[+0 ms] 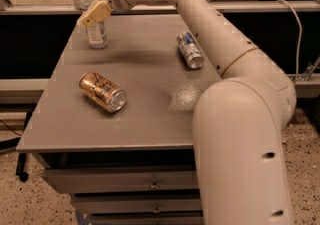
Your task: Knock blue plastic bottle over
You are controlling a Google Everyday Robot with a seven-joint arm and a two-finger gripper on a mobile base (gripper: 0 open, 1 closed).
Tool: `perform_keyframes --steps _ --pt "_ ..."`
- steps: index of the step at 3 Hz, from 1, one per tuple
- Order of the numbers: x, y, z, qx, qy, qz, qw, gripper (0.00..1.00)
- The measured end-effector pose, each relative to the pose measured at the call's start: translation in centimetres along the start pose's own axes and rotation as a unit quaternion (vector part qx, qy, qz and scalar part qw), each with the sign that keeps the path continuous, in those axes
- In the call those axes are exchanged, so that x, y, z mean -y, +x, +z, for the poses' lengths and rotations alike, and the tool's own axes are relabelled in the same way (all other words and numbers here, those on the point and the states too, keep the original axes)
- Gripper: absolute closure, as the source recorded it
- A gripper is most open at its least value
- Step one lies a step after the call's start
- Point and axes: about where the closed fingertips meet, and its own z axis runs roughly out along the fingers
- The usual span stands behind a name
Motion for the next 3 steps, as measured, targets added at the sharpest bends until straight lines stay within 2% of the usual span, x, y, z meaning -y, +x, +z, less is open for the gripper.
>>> perform_keyframes --steps 1,2,3 --pt "0.6 0.9 1.5 0.008 -0.009 0.039 0.9991 0.01" --pt "0.8 1.9 1.9 0.007 -0.016 0.072 0.9972 0.19" --pt "1.0 1.2 -0.1 0.016 -0.02 0.085 0.996 0.49"
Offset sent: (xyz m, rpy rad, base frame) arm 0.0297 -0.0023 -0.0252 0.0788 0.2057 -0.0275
